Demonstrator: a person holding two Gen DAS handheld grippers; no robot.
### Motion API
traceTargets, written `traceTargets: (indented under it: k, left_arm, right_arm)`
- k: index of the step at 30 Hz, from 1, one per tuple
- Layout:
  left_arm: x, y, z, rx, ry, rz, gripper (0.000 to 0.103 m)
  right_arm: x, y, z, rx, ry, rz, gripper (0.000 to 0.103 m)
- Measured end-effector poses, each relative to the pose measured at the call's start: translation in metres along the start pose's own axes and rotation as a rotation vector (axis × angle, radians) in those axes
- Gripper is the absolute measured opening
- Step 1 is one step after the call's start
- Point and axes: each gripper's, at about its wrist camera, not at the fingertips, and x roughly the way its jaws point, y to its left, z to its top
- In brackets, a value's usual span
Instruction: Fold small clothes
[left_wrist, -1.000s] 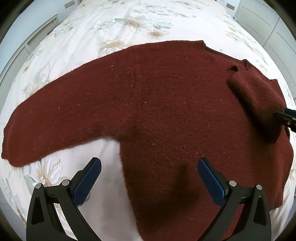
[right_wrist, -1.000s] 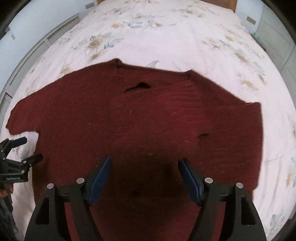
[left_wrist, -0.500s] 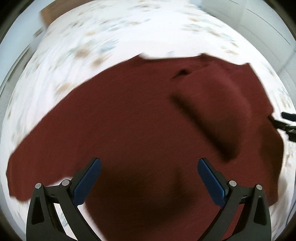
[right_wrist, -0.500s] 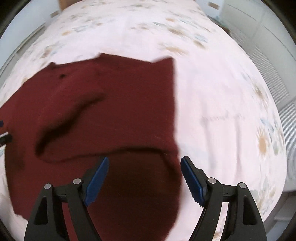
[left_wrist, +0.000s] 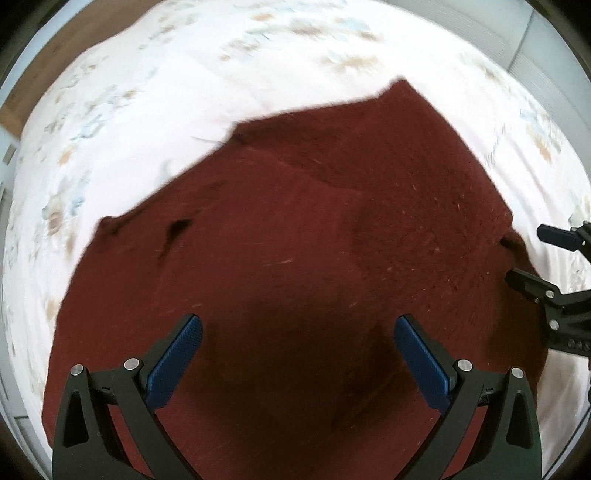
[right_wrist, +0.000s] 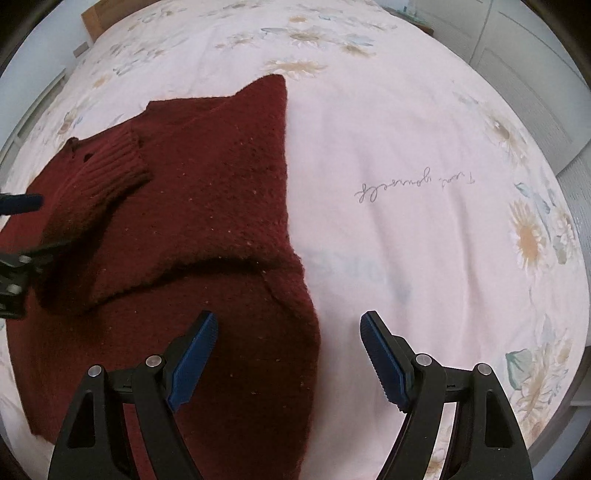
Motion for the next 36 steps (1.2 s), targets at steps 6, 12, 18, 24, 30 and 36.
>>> traceTargets:
  k: [6,12,18,24,30,36]
  left_arm:
    - [0.042,-0.011,0.010,0.016,0.110,0.063,0.083]
    - [0.036,-0.002,0.013,0.022,0.062,0.084,0.016]
    - [-0.004,0.042,-0.003,-0.090,-0.050,0.065,0.014]
    - [-0.035,0.094,-0.051,-0.268,-0.140,0.016,0.014]
    - [-0.012,0.127,-0.084,-0.403,-0.083,-0.030,0.018]
    - [0.022,0.134,-0.112,-0.512,0.017,-0.146,0.024]
  right_arm:
    - [0.008,-0.005,-0.008,0.019,0.014,0.008,0.081]
    - [0.010,-0.009,-0.007,0.030,0.015,0.005,0.081]
    - [0.004,0.004,0.009,-0.005,-0.018,-0.027,0.081]
    - [0.014,0.025,0.029,-0.060,-0.024,-0.071,0.038]
    - [0.022,0.026,0.024,-0.026,-0.025,-0.062,0.018]
    - [0.022,0.023,0.022,-0.047,-0.016,-0.061,0.018]
